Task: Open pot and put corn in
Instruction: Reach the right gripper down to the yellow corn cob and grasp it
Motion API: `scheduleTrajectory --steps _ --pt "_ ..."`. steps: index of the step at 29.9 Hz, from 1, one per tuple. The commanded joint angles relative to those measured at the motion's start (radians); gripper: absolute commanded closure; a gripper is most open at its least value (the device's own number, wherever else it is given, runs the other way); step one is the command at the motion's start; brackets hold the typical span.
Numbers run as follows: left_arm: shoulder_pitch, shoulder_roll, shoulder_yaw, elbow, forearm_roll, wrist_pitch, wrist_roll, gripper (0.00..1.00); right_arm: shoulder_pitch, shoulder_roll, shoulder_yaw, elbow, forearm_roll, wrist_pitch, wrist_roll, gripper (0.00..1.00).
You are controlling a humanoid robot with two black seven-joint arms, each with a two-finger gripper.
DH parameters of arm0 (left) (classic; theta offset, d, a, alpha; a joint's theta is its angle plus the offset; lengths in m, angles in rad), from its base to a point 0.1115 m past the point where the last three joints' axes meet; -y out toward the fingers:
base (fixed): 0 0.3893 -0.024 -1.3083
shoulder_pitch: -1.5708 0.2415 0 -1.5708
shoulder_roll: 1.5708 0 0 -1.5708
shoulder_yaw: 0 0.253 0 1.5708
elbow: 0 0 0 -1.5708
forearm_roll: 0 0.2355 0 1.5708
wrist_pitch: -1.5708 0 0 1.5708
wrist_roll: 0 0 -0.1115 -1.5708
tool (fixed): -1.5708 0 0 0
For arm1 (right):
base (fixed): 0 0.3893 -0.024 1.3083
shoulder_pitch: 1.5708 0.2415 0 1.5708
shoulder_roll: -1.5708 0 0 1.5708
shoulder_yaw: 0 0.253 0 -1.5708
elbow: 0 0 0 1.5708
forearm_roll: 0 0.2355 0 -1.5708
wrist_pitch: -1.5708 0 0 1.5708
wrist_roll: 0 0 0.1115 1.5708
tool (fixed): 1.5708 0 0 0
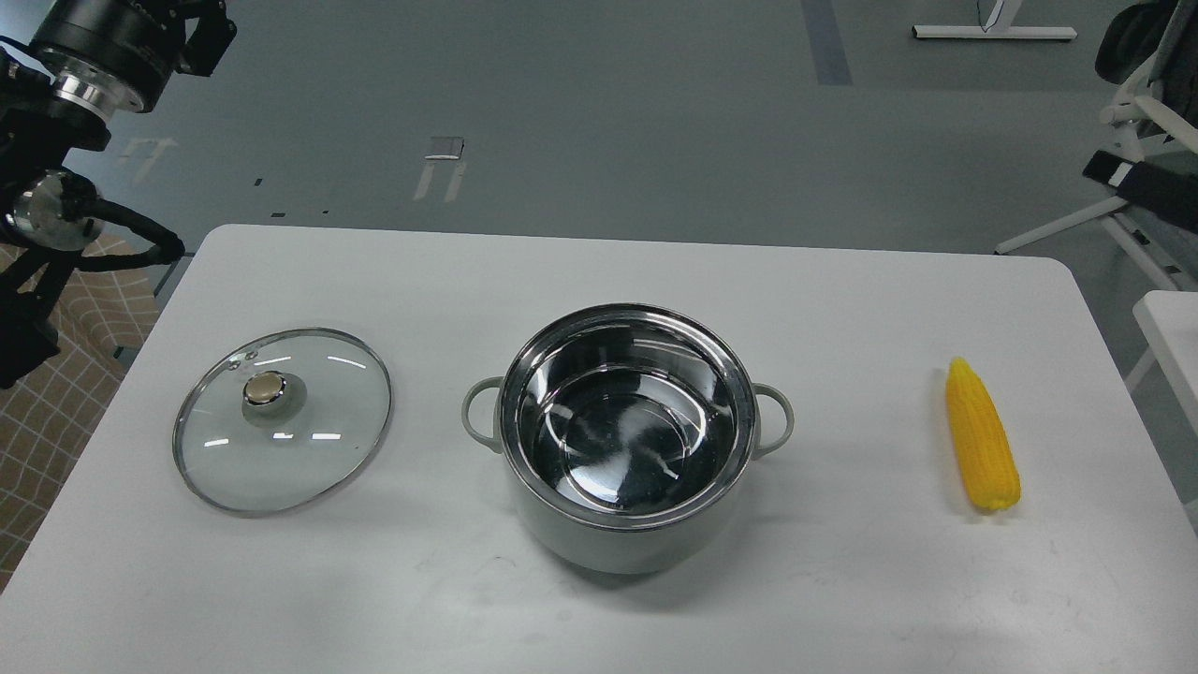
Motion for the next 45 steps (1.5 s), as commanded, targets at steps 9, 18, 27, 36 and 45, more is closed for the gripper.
scheduleTrajectory --steps 9,18,27,36,45 --pt "0.032 -0.066 -0.017 -0.033 -0.005 -0.030 0.010 0.02 -0.132 0.134 -0.133 -0.081 -0.262 -0.130 -0.040 0.00" --pt "0.057 -0.072 -0.020 -0.065 -0.005 -0.002 0.008 0.02 -0.151 0.228 -0.137 -0.113 -0.294 -0.167 -0.138 0.00" --pt "0.060 -0.072 -0.025 -0.065 -0.003 -0.004 0.007 0.02 -0.153 0.296 -0.147 -0.118 -0.314 -0.172 -0.215 0.03" --pt "0.060 -0.066 -0.014 -0.064 0.009 -0.002 0.007 0.02 -0.186 0.303 -0.148 -0.117 -0.393 -0.181 -0.217 0.20" --pt "0.060 -0.060 -0.014 -0.065 0.009 -0.001 0.010 0.02 -0.200 0.296 -0.147 -0.113 -0.393 -0.181 -0.215 0.64"
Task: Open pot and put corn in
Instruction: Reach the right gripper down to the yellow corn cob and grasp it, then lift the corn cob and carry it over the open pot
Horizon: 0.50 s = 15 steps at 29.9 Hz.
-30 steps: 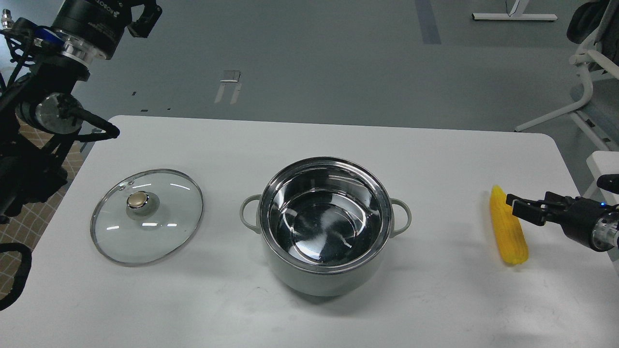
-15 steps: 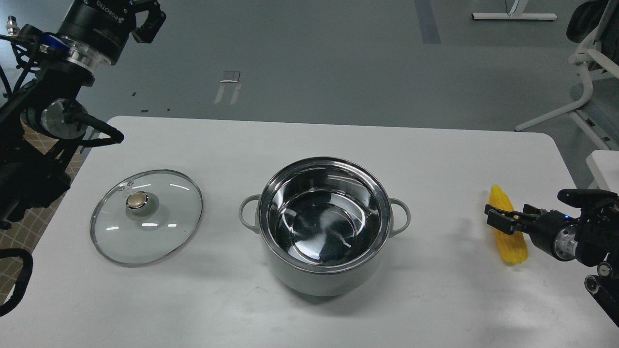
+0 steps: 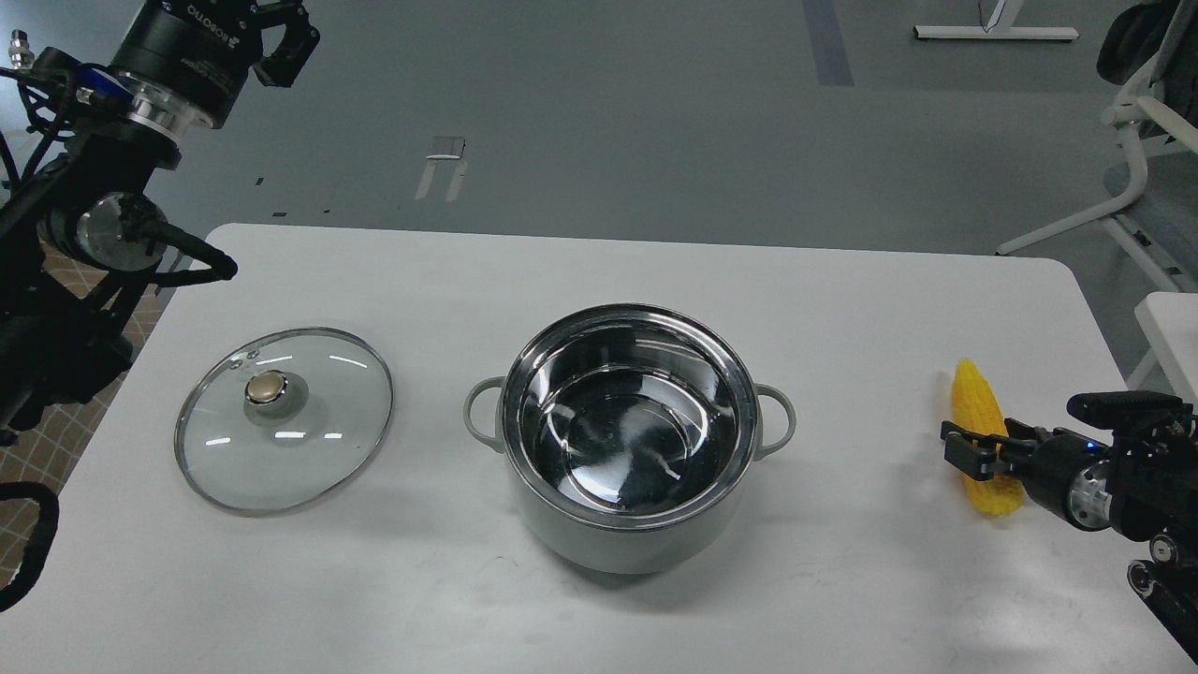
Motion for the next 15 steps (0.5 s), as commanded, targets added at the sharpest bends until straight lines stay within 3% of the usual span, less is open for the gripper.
scheduleTrajectory --steps 1,4,6,15 --pt "0.000 0.004 0.000 -0.001 0.000 0.000 0.001 0.02 0.006 -0.005 0.002 0.005 0.000 0.001 0.000 0.76" --pt "0.002 0.005 0.000 -0.001 0.000 0.000 0.001 0.02 0.009 -0.036 0.018 0.021 0.006 -0.007 0.002 0.95" --pt "0.002 0.007 0.000 -0.001 0.000 0.000 0.000 0.02 0.012 -0.057 0.030 0.033 0.011 -0.013 0.003 1.00" --pt "-0.002 0.007 -0.005 -0.021 -0.002 0.002 0.001 0.02 0.050 -0.068 0.237 0.231 0.098 -0.032 0.015 1.00"
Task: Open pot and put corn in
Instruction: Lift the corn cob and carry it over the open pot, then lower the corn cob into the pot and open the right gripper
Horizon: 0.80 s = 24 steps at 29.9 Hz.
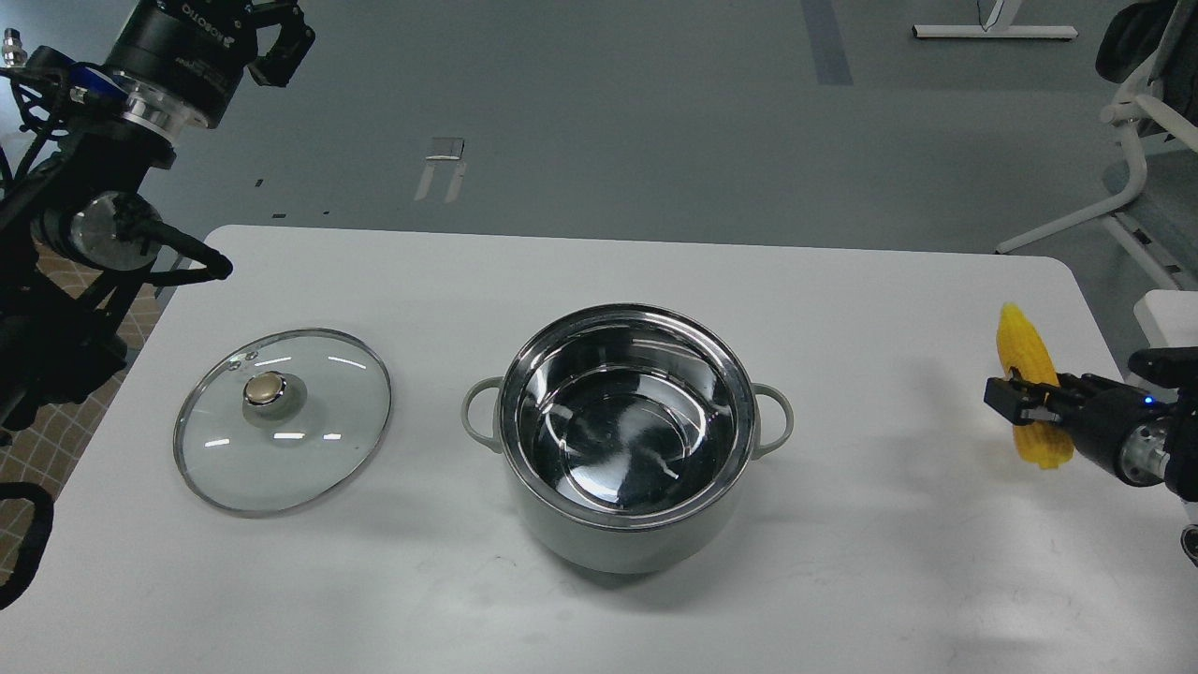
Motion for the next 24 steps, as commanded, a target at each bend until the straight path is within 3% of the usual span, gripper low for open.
scheduleTrajectory --steps 1,5,9,18,24 --pt "-0.003 -0.003 0.001 -0.012 0.000 0.001 0.001 0.02 0.047 0.010 0.042 0.129 0.093 0.006 0.001 1.00" --pt "-0.003 0.008 -0.001 -0.014 0.000 0.001 0.001 0.02 0.066 0.017 0.029 0.255 0.100 0.006 0.001 1.00" --pt "-0.003 0.043 0.001 -0.014 -0.001 -0.002 0.001 0.02 0.133 0.109 -0.091 0.337 0.100 0.006 0.001 1.00" --pt "-0.003 0.068 -0.014 -0.012 -0.001 -0.002 0.000 0.02 0.377 0.218 -0.474 0.321 0.098 0.010 -0.010 1.00" --pt "-0.004 0.068 -0.014 -0.014 -0.001 -0.002 0.001 0.02 0.423 0.270 -0.657 0.256 0.089 0.012 -0.011 0.90"
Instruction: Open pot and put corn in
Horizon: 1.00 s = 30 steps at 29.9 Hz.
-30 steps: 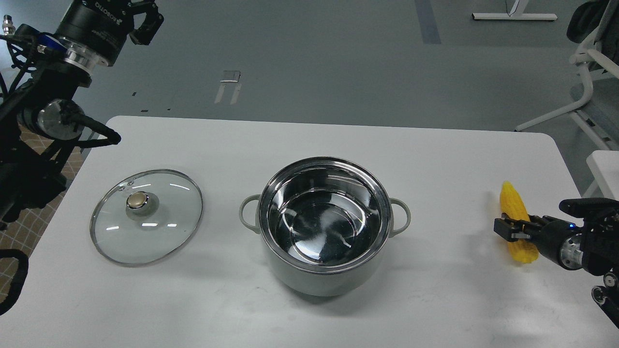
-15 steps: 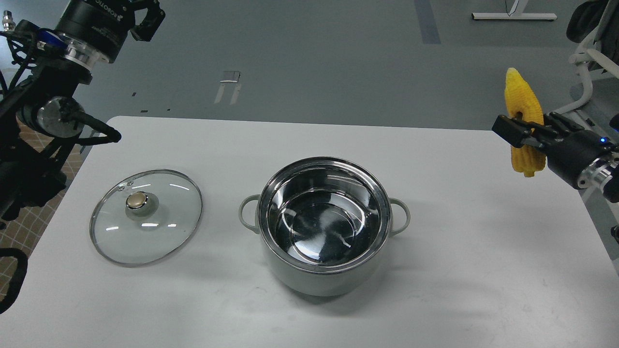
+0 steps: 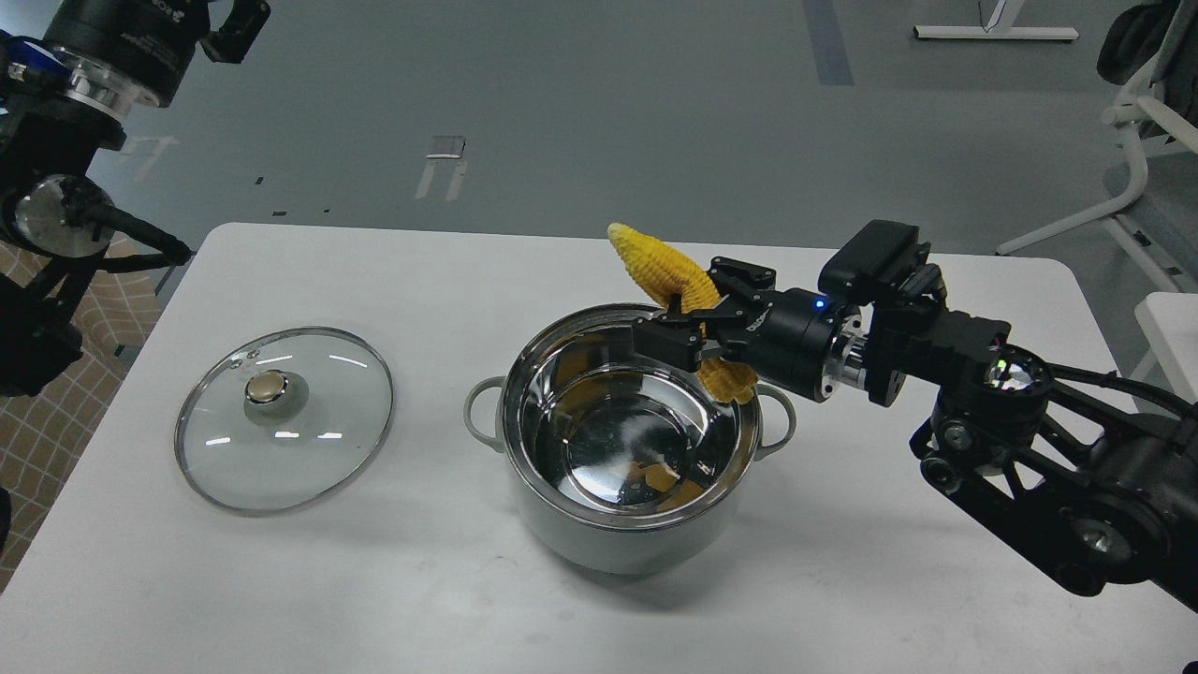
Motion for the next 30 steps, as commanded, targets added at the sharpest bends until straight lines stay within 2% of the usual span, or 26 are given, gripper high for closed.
scheduleTrajectory --steps 1,3,5,7,9,10,13,18,19,21,26,29,30 --pt "-0.004 0.000 -0.002 -0.001 0.000 0.002 0.000 0.02 0.023 0.015 -0.086 -0.025 -0.004 0.000 -0.002 0.87" --pt "-0.004 0.000 -0.002 -0.001 0.000 0.002 0.001 0.02 0.026 0.012 -0.113 -0.039 -0.016 0.000 -0.002 0.81" --pt "-0.002 0.003 0.000 0.000 0.000 0.000 0.000 0.02 0.022 0.011 -0.115 -0.045 -0.035 0.000 -0.002 0.66" --pt "-0.002 0.005 0.002 -0.001 0.000 0.000 0.000 0.02 0.020 0.011 -0.115 -0.044 -0.033 0.000 -0.002 0.59" --pt "-0.001 0.003 0.000 -0.001 0.000 0.000 0.000 0.02 0.019 0.012 -0.115 -0.044 -0.033 0.000 0.000 0.48" --pt "-0.001 0.003 0.002 -0.001 0.000 0.000 0.000 0.02 0.019 0.015 -0.115 -0.045 -0.033 0.000 0.000 0.38" --pt "-0.001 0.003 0.000 0.000 -0.001 0.000 0.000 0.02 0.022 0.020 -0.114 -0.045 -0.033 0.000 0.000 0.24" --pt "-0.002 0.006 -0.002 0.000 0.000 -0.003 0.000 0.02 0.023 0.023 -0.114 -0.044 -0.032 0.000 0.000 0.18" --pt "-0.002 0.006 -0.002 0.000 0.000 -0.005 0.000 0.02 0.023 0.028 -0.114 -0.044 -0.032 0.000 0.001 0.09" --pt "-0.002 0.008 -0.002 -0.001 -0.001 -0.005 -0.002 0.02 0.023 0.028 -0.114 -0.044 -0.030 -0.001 0.001 0.06" --pt "-0.002 0.009 -0.002 -0.001 -0.003 -0.005 -0.002 0.02 0.028 0.029 -0.104 -0.032 -0.026 -0.004 0.003 0.05" --pt "-0.001 0.017 -0.003 -0.001 -0.004 -0.006 -0.002 0.02 0.029 0.040 -0.008 -0.021 -0.020 -0.013 0.003 0.02" --pt "-0.002 0.017 -0.003 -0.001 -0.004 -0.009 -0.002 0.02 0.028 0.060 0.074 -0.021 -0.018 -0.009 0.003 0.00"
